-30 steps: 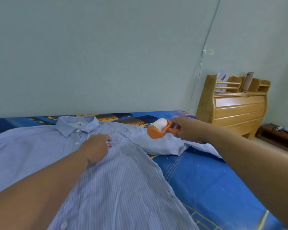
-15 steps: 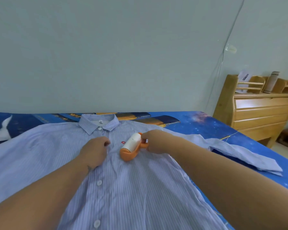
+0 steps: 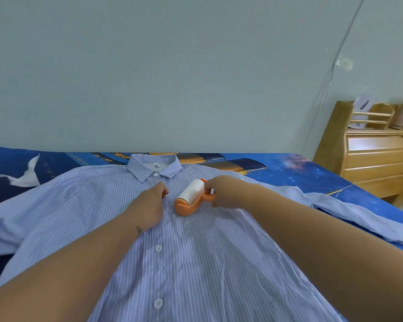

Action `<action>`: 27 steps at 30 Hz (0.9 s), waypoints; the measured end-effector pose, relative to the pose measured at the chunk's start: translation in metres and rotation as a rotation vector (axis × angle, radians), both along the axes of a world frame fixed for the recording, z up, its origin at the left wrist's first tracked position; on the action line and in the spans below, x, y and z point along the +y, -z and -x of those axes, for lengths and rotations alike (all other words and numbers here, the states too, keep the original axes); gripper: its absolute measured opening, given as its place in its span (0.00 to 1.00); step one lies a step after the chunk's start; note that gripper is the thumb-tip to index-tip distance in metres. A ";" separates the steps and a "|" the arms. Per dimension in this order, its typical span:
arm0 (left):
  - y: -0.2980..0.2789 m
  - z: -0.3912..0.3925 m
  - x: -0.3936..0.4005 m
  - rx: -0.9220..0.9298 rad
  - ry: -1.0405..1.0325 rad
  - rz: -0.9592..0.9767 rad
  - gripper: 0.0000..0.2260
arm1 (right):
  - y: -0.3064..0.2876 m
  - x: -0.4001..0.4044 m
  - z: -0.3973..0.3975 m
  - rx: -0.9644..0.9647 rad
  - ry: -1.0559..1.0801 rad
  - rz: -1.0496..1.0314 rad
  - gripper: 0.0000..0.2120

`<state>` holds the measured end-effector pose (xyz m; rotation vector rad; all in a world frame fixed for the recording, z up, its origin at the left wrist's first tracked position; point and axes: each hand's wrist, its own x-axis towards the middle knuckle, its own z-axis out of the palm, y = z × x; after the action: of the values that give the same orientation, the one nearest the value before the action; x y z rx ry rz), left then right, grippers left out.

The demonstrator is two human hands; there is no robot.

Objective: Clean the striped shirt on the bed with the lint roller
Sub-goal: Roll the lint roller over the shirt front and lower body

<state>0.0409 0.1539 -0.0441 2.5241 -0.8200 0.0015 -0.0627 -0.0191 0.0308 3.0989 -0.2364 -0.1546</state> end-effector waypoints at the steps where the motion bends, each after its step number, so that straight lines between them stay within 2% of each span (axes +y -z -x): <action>1: -0.001 0.000 0.000 -0.016 -0.011 -0.029 0.13 | -0.002 -0.005 0.011 0.005 0.009 -0.017 0.11; 4: -0.002 0.004 0.000 -0.048 0.007 -0.094 0.13 | -0.006 -0.022 0.046 0.004 0.055 -0.079 0.08; 7: -0.003 0.010 0.003 -0.058 0.039 -0.145 0.14 | -0.009 -0.040 0.083 0.011 0.091 -0.030 0.04; 10: -0.006 0.018 0.005 -0.042 0.051 -0.158 0.12 | -0.012 -0.060 0.114 0.036 0.126 -0.018 0.04; 14: -0.010 0.029 0.012 -0.007 0.068 -0.130 0.16 | -0.032 -0.085 0.147 0.199 0.221 0.050 0.09; 17: -0.015 0.037 0.022 -0.053 0.070 -0.082 0.16 | -0.058 -0.096 0.168 0.270 0.242 0.121 0.12; 20: -0.019 0.049 0.033 -0.099 0.098 -0.058 0.12 | -0.071 -0.089 0.177 0.176 0.223 0.036 0.12; 27: -0.014 0.093 0.046 -0.079 0.107 -0.115 0.06 | -0.038 -0.036 0.155 0.173 0.075 -0.031 0.13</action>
<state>-0.0518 0.2000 -0.0302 2.5975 -1.0129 0.0197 -0.2181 -0.0556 0.0687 3.0838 -0.3475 -0.4293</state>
